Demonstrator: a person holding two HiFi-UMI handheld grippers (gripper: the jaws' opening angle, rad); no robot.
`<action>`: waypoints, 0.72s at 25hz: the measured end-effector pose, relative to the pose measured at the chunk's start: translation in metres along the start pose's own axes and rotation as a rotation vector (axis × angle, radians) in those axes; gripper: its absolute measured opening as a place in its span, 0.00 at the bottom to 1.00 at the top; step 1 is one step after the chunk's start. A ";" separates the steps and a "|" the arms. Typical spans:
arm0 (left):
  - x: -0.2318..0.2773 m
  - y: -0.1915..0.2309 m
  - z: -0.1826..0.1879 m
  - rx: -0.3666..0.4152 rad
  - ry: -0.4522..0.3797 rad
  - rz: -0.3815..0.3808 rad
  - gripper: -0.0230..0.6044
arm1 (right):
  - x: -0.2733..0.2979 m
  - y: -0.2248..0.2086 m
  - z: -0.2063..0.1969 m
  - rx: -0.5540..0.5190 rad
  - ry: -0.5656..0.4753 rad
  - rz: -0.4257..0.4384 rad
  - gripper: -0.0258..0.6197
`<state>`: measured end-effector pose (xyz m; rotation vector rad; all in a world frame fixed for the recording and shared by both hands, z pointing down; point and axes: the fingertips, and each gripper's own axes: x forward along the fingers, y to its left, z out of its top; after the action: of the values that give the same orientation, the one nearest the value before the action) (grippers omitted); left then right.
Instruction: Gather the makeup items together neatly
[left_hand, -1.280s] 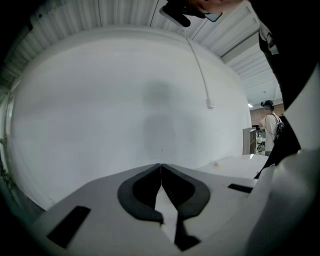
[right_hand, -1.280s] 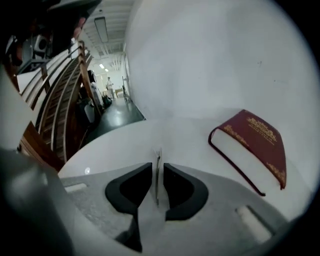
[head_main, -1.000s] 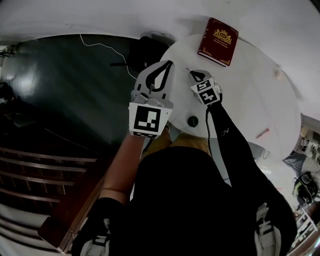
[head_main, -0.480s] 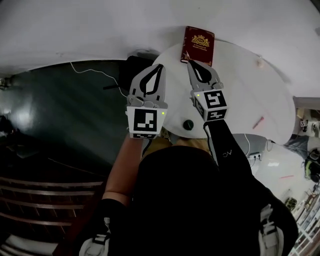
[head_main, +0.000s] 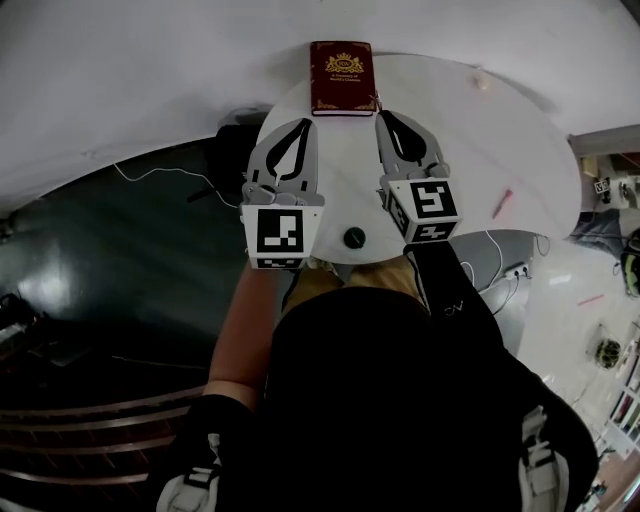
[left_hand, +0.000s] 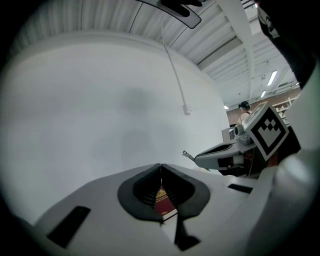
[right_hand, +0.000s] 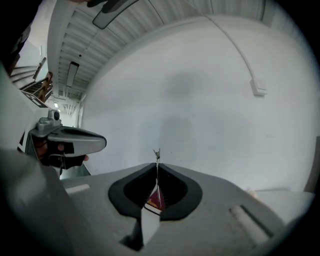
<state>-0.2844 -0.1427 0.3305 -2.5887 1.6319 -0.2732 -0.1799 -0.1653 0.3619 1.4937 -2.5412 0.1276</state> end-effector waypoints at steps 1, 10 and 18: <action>0.007 -0.008 0.002 -0.010 -0.009 -0.017 0.05 | -0.004 -0.011 -0.001 0.002 -0.002 -0.018 0.06; 0.069 -0.085 0.025 -0.090 -0.029 -0.130 0.05 | -0.055 -0.110 -0.007 0.042 -0.014 -0.160 0.06; 0.095 -0.120 0.048 -0.095 -0.025 -0.161 0.05 | -0.065 -0.150 -0.029 0.098 0.018 -0.201 0.07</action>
<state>-0.1293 -0.1779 0.3127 -2.7872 1.4645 -0.1753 -0.0151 -0.1778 0.3731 1.7653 -2.3850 0.2389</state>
